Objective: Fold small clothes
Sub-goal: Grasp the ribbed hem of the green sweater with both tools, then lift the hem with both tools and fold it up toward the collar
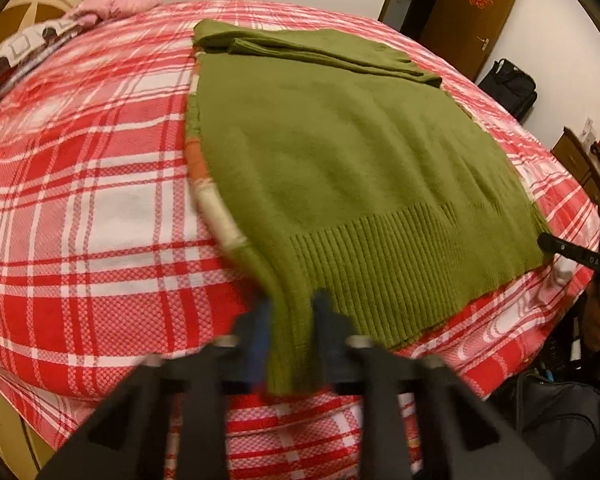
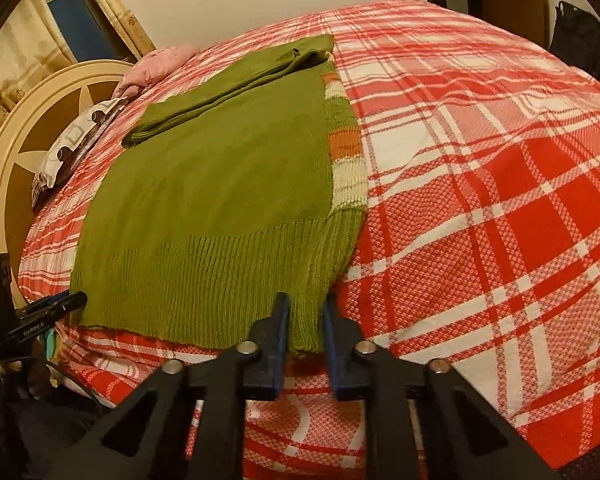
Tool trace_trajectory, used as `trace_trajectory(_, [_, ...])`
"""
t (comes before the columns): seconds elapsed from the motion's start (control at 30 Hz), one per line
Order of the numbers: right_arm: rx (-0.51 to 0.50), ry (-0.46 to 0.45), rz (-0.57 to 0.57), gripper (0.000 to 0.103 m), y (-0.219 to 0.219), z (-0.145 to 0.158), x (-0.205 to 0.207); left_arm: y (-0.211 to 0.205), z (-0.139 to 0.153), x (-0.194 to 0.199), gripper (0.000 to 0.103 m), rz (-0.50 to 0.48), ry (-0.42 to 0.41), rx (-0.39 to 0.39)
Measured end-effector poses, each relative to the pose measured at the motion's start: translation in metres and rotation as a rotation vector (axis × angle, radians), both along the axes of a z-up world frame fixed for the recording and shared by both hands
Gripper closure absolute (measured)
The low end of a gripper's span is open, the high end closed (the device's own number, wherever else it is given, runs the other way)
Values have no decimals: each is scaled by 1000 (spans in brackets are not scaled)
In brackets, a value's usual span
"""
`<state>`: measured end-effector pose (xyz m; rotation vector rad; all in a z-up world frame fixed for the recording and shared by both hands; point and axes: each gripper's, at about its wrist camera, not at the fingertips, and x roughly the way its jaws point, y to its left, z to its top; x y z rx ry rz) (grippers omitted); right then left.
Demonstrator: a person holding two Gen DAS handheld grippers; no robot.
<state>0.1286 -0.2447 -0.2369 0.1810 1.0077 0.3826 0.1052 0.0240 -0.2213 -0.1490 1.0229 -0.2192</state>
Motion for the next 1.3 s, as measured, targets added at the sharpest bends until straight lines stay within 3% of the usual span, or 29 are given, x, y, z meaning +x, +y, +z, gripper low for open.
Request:
trace_trajectory(0.13, [56, -41, -3, 93, -4, 8, -2, 4, 7, -3, 92, 2, -23, -37])
trace_trajectory(0.37, [181, -132, -16, 93, -14, 33, -5, 15, 38, -7, 92, 13, -132, -113])
trace_trajectory(0.67, [322, -119, -51, 94, -25, 43, 17, 25, 57, 16, 92, 4, -171, -161])
trace_trajectory(1.03, [320, -198, -46, 94, -12, 85, 80, 38, 86, 68, 93, 27, -230, -222])
trace_trajectory(1.3, [293, -237, -36, 94, 5, 112, 134, 50, 99, 112, 93, 54, -270, -219])
